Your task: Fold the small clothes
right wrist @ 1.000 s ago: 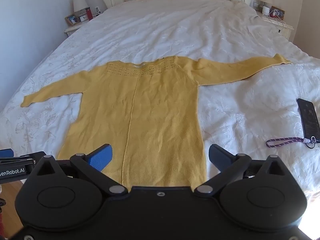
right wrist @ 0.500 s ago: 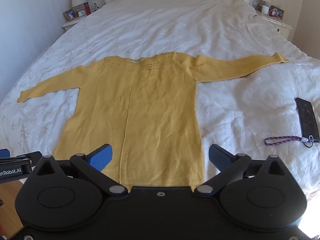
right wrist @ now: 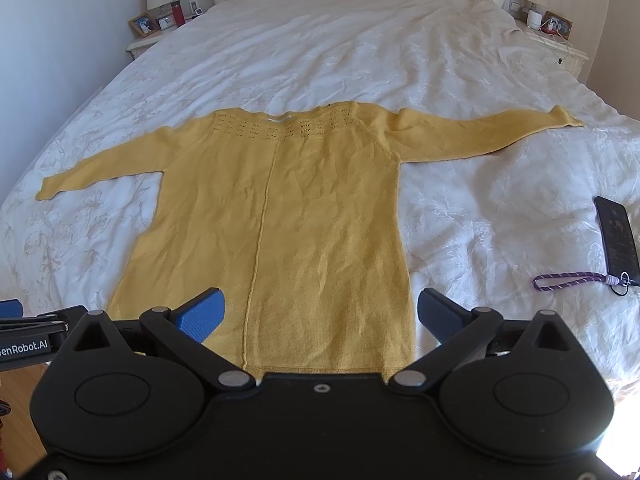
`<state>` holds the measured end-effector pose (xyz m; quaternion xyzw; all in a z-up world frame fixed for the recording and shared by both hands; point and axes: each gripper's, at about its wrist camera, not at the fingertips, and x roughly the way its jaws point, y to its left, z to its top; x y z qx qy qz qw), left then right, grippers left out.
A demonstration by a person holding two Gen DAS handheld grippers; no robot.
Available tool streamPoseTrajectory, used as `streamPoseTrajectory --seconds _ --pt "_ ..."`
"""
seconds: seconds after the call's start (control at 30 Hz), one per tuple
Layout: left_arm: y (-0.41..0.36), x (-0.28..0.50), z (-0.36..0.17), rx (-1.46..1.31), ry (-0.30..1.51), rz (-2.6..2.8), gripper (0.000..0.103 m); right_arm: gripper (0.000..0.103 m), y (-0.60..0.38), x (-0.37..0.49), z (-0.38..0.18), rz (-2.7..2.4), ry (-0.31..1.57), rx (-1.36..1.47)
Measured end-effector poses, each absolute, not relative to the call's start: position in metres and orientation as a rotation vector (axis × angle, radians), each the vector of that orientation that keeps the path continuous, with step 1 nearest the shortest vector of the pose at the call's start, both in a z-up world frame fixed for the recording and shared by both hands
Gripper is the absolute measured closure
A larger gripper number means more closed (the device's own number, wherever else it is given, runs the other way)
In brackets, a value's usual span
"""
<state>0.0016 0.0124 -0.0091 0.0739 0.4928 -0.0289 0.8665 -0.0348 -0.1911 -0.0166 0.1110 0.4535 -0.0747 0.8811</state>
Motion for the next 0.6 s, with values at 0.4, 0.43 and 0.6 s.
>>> streamPoseTrajectory --seconds 0.4,0.43,0.6 --pt "0.0096 0.0021 -0.0111 0.157 1.038 -0.060 0.011 0.001 -0.1905 -0.0293 -0.0170 -0.148 0.952 0.232" --pt "0.0107 0.0032 -0.0115 0.160 1.039 -0.063 0.011 0.001 -0.1907 -0.0287 -0.0172 -0.147 0.952 0.232" --pt "0.0086 0.0065 -0.0137 0.164 1.048 -0.063 0.011 0.001 -0.1909 -0.0261 -0.0191 -0.145 0.960 0.237"
